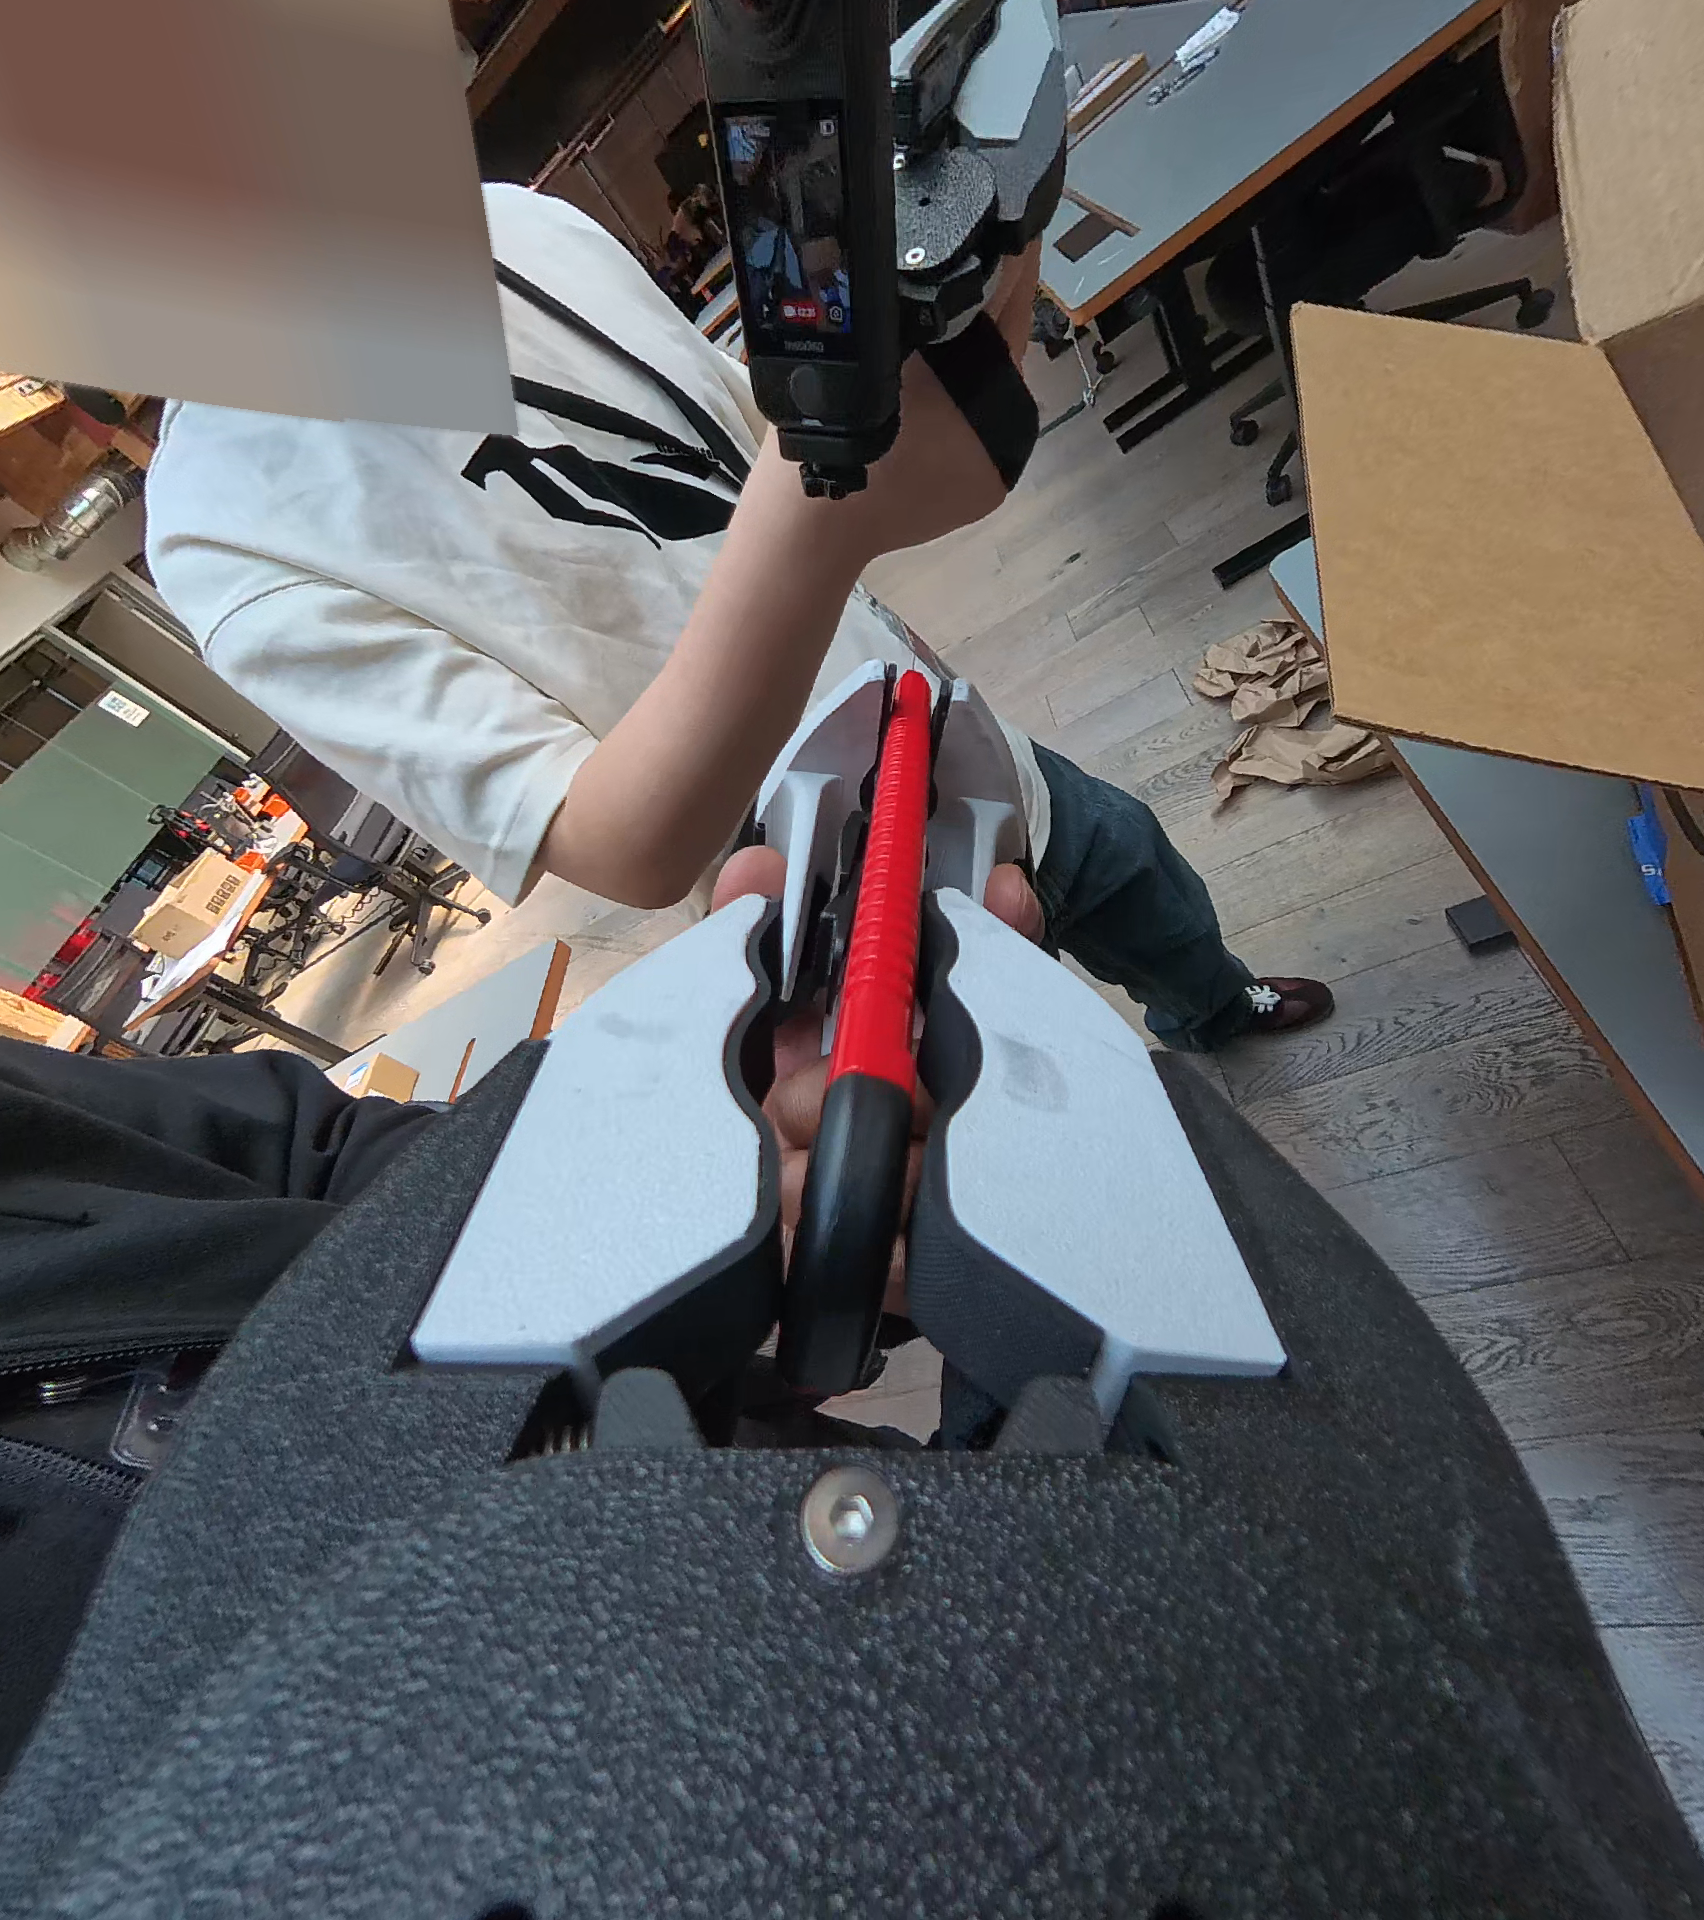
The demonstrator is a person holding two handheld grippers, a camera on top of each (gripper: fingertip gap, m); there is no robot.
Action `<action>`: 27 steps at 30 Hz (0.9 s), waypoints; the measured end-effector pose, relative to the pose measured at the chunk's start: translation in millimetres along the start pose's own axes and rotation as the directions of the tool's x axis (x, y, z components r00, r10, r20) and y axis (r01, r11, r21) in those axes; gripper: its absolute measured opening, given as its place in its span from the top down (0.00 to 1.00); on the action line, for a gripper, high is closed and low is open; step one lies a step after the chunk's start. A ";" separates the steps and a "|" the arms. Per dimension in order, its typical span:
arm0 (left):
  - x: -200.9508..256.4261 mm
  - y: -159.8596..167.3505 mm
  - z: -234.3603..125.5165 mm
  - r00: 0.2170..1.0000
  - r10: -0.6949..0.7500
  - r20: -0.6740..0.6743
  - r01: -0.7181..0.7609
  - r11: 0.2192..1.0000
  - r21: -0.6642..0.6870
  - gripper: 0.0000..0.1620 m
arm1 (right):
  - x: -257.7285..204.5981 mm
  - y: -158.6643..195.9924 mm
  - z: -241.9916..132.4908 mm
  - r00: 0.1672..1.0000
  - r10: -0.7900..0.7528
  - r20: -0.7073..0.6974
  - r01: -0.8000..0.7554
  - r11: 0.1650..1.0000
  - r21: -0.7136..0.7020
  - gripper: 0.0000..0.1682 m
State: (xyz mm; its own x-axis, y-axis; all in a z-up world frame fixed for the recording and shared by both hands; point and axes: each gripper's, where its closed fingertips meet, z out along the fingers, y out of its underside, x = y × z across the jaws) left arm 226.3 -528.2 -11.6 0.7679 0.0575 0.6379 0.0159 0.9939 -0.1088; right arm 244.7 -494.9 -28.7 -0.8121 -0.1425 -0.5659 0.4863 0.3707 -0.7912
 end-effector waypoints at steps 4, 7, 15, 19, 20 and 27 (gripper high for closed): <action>1.3 0.1 -0.8 1.000 0.008 0.001 -0.008 1.000 0.001 0.94 | -0.3 2.2 -0.6 1.000 0.001 0.000 -0.001 1.000 -0.002 0.87; 2.1 -3.3 -2.5 1.000 0.014 0.003 -0.014 1.000 0.013 0.94 | 0.1 1.3 -1.3 1.000 0.000 0.001 0.000 1.000 0.001 0.87; 1.6 -8.3 -4.3 1.000 0.021 -0.003 -0.021 0.999 0.036 0.94 | 1.1 2.5 3.0 1.000 0.014 0.005 -0.014 1.000 0.002 0.88; 6.0 -11.5 -5.1 0.999 0.030 -0.021 -0.028 0.998 0.056 0.94 | -0.5 1.2 6.3 1.000 0.025 0.004 -0.026 1.000 0.018 0.86; 6.7 -12.4 -5.4 0.999 0.032 -0.023 -0.030 0.998 0.060 0.94 | -0.1 -0.6 7.9 1.000 0.029 0.003 -0.029 0.999 0.027 0.86; 6.9 -13.4 -6.3 0.999 0.036 -0.025 -0.034 0.996 0.079 0.94 | 0.0 -3.4 15.4 0.999 0.054 0.006 -0.055 0.996 0.068 0.87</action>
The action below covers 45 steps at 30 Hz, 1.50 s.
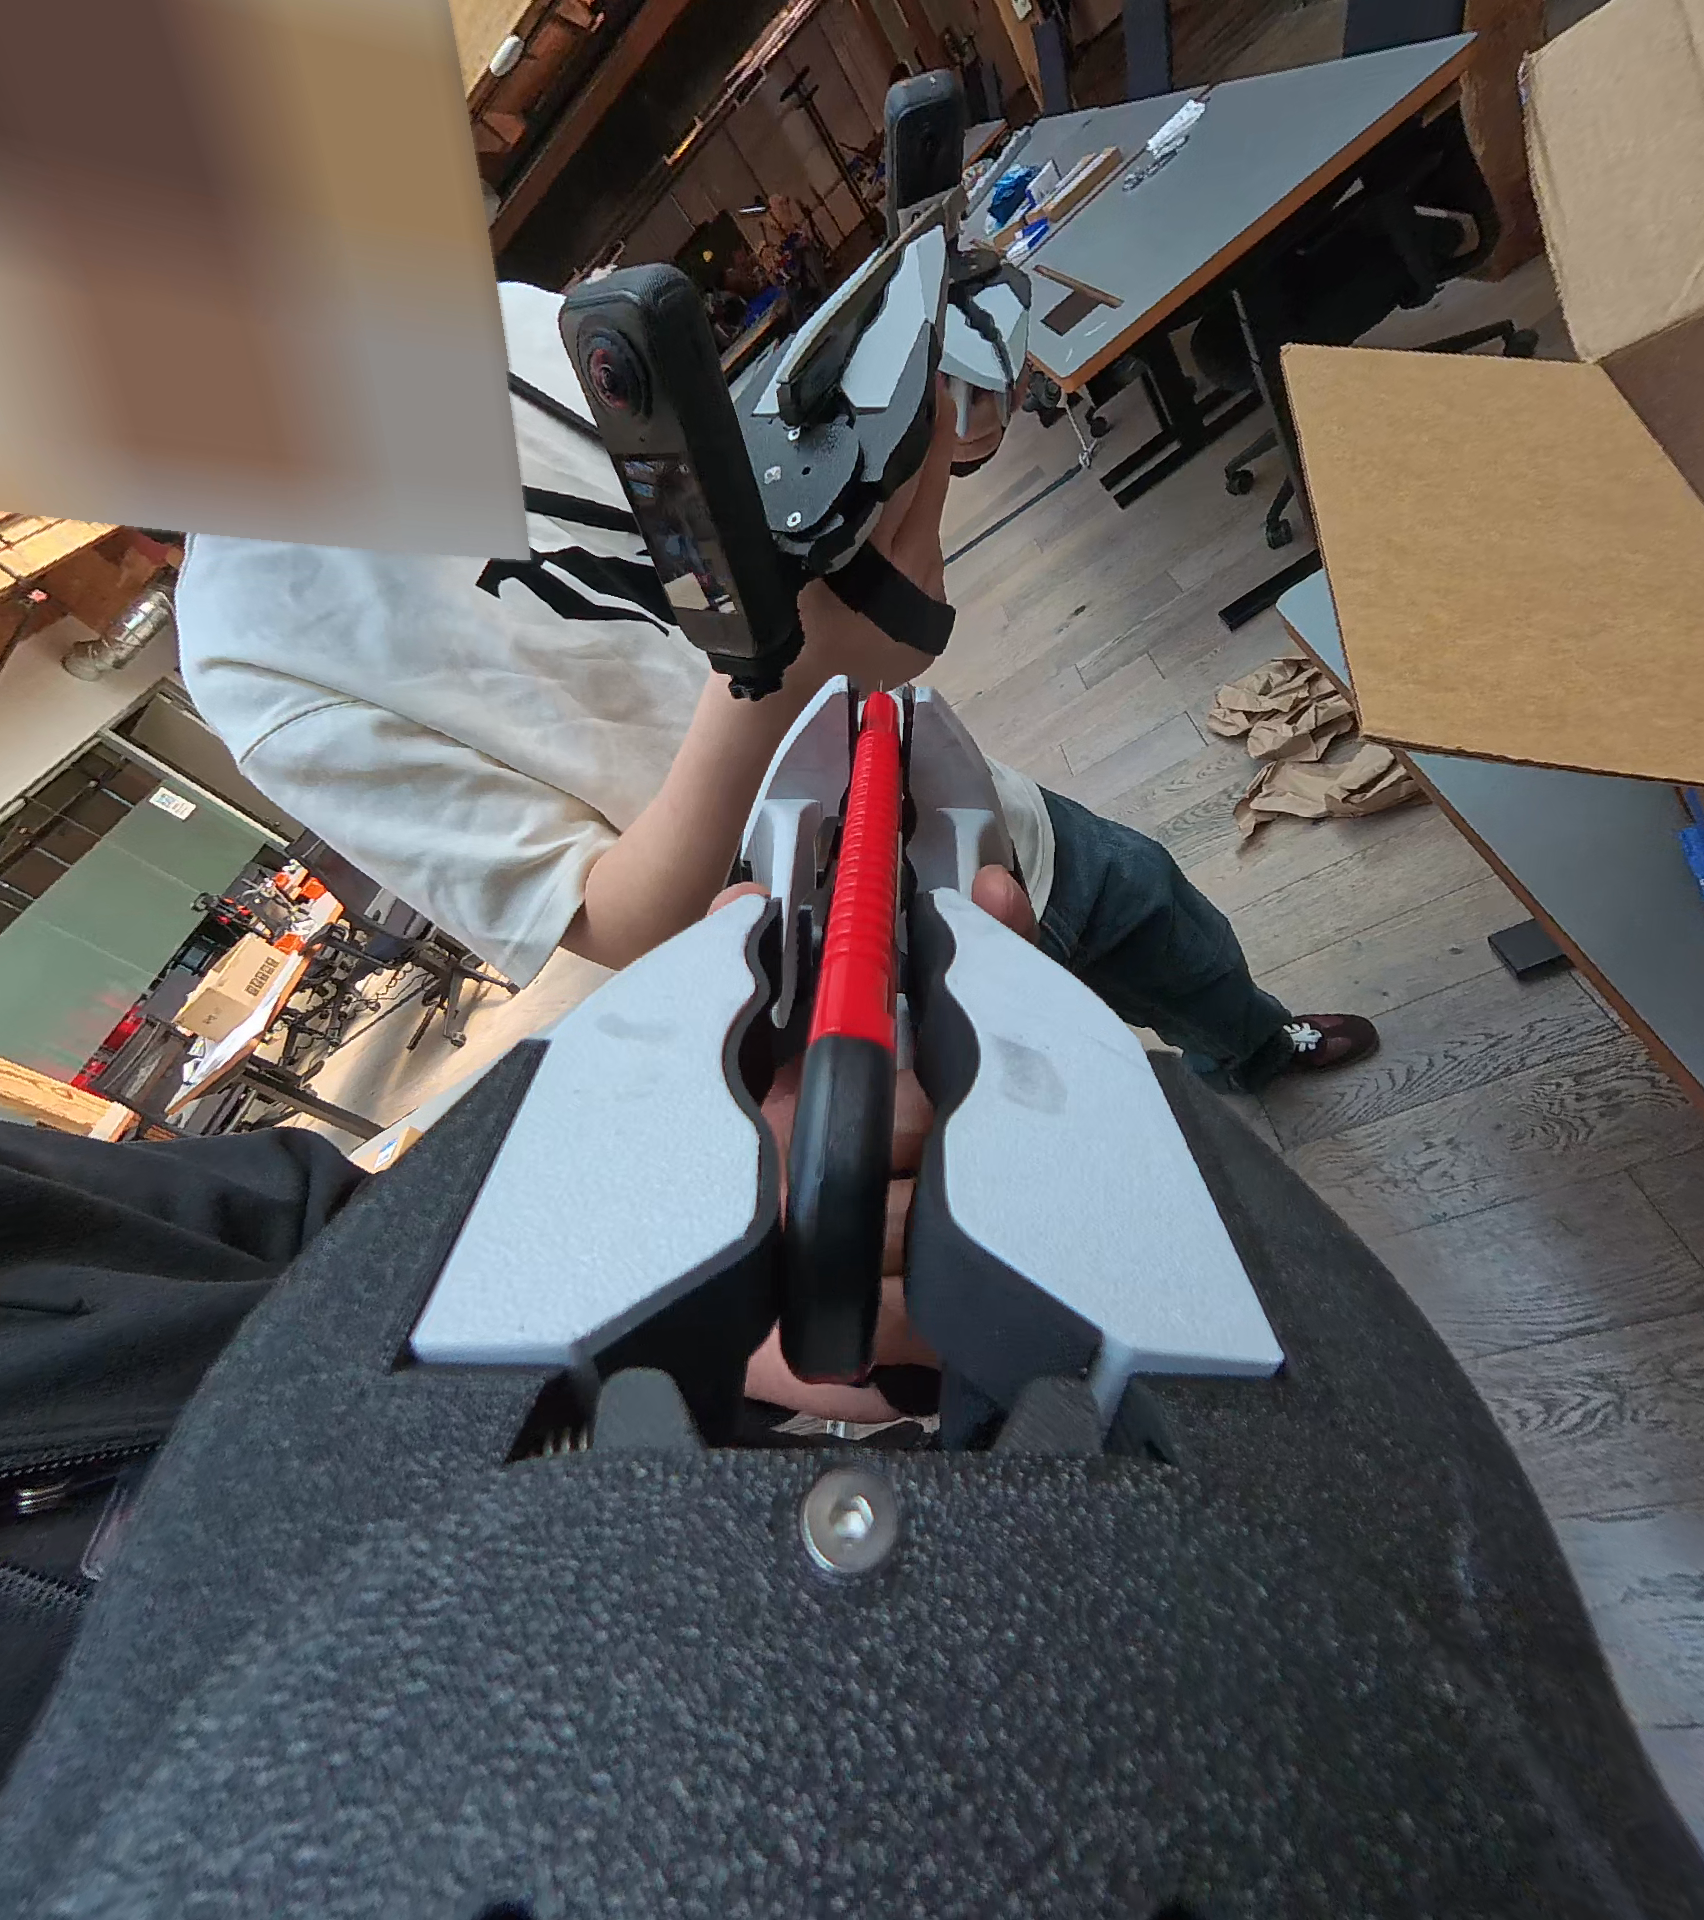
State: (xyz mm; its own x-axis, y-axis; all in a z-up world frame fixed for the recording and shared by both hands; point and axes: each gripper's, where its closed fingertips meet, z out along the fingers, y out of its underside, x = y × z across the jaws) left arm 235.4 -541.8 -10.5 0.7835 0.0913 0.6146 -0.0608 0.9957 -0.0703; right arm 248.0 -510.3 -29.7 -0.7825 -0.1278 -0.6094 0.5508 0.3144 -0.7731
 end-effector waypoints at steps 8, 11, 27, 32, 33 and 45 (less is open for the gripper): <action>2.1 2.2 1.4 1.000 0.003 -0.009 -0.003 1.000 -0.010 0.94 | -2.3 0.8 4.3 1.000 -0.008 -0.006 0.008 1.000 0.012 0.88; 2.1 3.6 1.2 1.000 0.003 -0.014 -0.003 1.000 -0.009 0.94 | -2.8 0.3 5.5 1.000 -0.012 -0.010 0.012 1.000 0.020 0.89; 3.6 8.3 0.3 1.000 -0.010 -0.029 0.010 1.000 -0.001 0.94 | -3.8 3.0 1.0 0.999 -0.036 -0.036 0.037 0.999 0.023 0.91; 3.9 8.8 -1.1 0.999 -0.019 -0.033 0.019 1.000 0.011 0.94 | -4.4 3.2 1.4 0.999 -0.033 -0.042 0.035 0.999 0.036 0.91; 4.0 8.7 -1.6 0.999 -0.023 -0.036 0.023 1.000 0.015 0.94 | -4.2 3.0 1.5 0.998 -0.034 -0.045 0.035 0.998 0.042 0.91; 2.1 8.8 -5.1 0.996 -0.072 -0.048 0.074 0.996 0.058 0.94 | -2.7 6.7 3.0 0.994 -0.044 -0.098 0.051 0.997 0.064 0.90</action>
State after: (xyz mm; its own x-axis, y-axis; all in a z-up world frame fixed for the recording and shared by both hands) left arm 239.7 -533.0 -13.8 0.8147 0.0188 0.5796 -0.0380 0.9991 0.0211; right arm 254.7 -510.7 -33.7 -0.8308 -0.0493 -0.5544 0.5278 0.2466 -0.8128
